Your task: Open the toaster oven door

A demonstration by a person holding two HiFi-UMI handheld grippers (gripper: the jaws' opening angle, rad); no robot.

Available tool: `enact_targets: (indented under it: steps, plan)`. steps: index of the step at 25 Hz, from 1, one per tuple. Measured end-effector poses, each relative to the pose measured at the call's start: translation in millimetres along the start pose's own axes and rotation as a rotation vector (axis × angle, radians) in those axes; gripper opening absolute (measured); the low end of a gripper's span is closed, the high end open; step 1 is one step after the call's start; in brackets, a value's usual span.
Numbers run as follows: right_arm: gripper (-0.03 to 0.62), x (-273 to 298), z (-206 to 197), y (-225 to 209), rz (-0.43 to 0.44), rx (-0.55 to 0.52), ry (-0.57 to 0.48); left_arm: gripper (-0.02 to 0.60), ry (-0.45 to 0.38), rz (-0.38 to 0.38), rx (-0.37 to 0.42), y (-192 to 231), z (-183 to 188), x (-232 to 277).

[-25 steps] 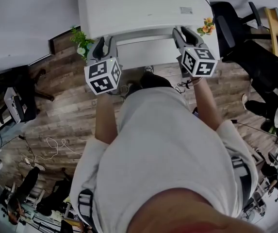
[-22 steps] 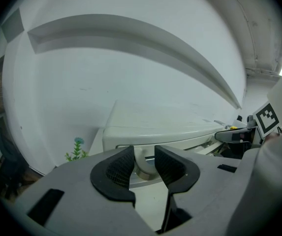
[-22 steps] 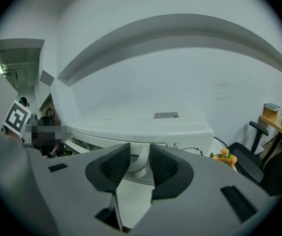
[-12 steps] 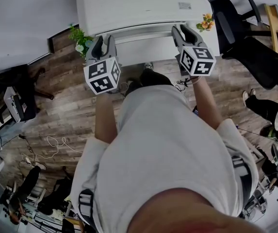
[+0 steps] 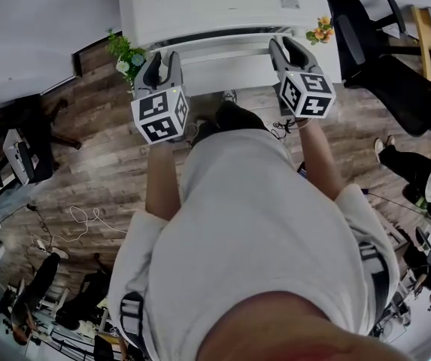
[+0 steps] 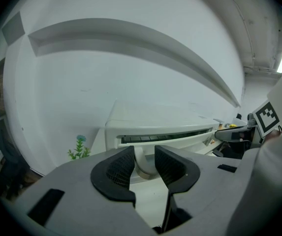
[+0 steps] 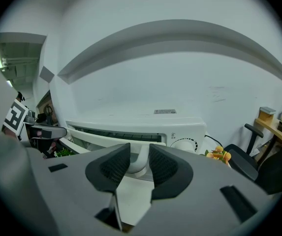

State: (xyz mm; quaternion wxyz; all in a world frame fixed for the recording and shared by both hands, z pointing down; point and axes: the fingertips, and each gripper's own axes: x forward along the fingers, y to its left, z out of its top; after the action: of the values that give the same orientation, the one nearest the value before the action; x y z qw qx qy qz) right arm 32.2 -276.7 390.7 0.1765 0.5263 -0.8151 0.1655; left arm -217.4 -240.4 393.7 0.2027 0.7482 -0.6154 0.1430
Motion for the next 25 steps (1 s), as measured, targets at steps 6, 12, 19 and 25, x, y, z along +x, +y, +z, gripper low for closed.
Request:
enact_targets:
  steps: [6,12,19,25]
  plan:
    - [0.117,-5.0,-4.1,1.8,-0.014,0.002,-0.005,0.137,0.006,-0.01,0.008,-1.1,-4.1,-4.7]
    - [0.117,-9.1,-9.0,4.1,-0.028,0.006,-0.008,0.137,0.008,-0.016,0.008,-1.3,-9.5,-9.4]
    - [0.114,-16.2,-14.4,1.8,-0.047,0.013,-0.016,0.135,0.017,-0.035,0.01,-6.9,-14.8,-13.5]
    - [0.11,-22.3,-24.8,4.5,-0.068,0.02,-0.014,0.135,0.025,-0.051,0.012,-8.4,-25.1,-18.8]
